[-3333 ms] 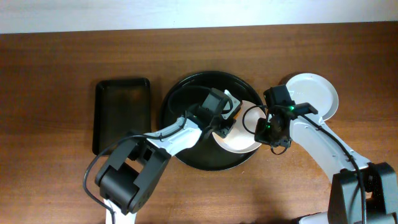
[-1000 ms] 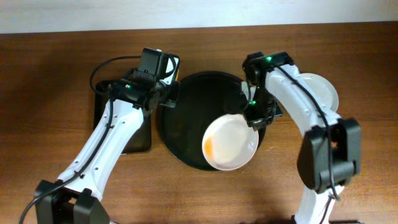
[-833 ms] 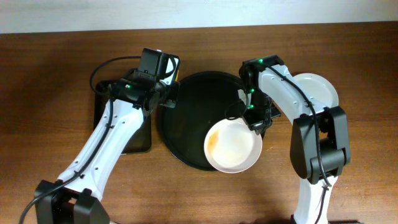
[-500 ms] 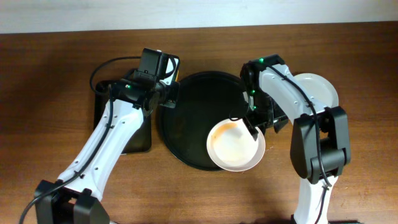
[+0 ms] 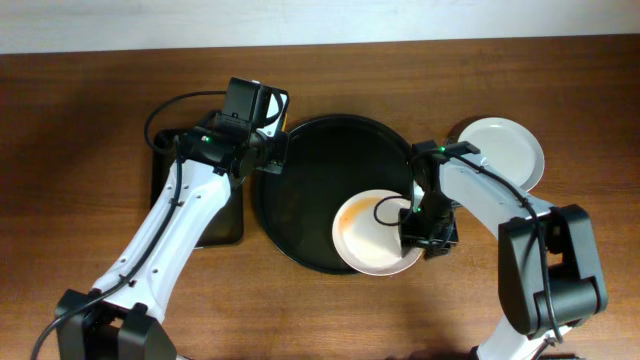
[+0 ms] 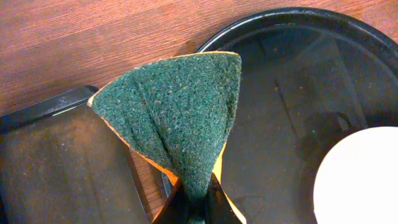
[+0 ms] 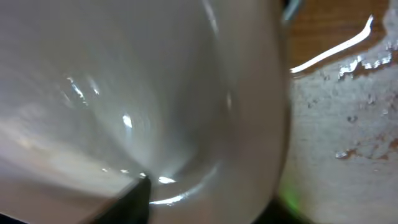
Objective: Clean dirty plates on tray and stack at the side
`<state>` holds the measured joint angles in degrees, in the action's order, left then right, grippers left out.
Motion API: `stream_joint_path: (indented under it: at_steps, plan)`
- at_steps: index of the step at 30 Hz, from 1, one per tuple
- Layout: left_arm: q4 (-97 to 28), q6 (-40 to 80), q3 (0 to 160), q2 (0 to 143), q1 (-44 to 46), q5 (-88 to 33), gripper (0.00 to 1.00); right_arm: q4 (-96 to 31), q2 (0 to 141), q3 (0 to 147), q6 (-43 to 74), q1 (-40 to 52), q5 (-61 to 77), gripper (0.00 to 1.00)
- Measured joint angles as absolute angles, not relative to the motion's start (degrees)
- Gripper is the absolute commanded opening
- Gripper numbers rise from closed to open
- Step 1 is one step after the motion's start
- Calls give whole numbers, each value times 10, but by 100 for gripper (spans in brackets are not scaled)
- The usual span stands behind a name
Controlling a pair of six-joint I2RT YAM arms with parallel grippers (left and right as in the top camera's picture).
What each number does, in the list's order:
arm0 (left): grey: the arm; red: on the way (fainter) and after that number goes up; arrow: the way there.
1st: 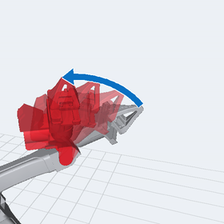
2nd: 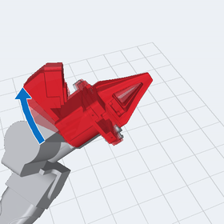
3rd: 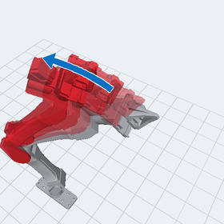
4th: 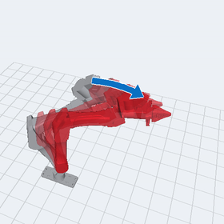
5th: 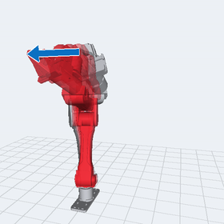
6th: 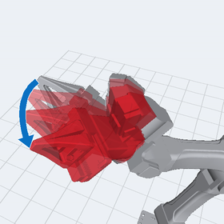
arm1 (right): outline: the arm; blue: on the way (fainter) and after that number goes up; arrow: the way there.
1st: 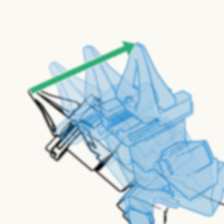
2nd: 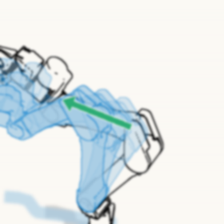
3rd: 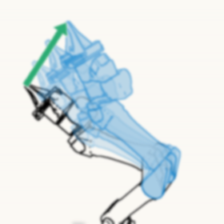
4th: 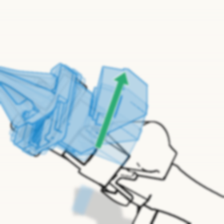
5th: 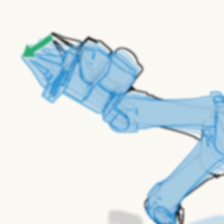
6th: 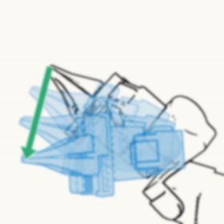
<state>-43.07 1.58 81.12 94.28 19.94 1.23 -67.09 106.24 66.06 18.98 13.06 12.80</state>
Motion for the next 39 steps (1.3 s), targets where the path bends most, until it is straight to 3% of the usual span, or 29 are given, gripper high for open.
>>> stream_joint_path:
  at_steps: [3, 5, 10, 19, 30, 39]
  plan:
    - [-431, 16, 811, 943, 200, 12, 0, -655, 1058, 660, 203, 131, 119, 18]
    - [-431, 16, 811, 943, 200, 12, 0, -655, 1056, 660, 208, 131, 111, 4]
    - [-431, 16, 811, 943, 200, 12, 0, -656, 1046, 671, 213, 131, 77, 4]
    - [-431, 16, 811, 943, 200, 12, 0, -670, 1010, 888, 223, 141, -116, 4]
    - [-438, 16, 811, 943, 189, 12, 0, -642, 1007, 890, 229, 445, -645, 4]
    - [-460, 17, 811, 943, 168, -50, 0, -642, 1007, 890, 271, 469, -772, 4]
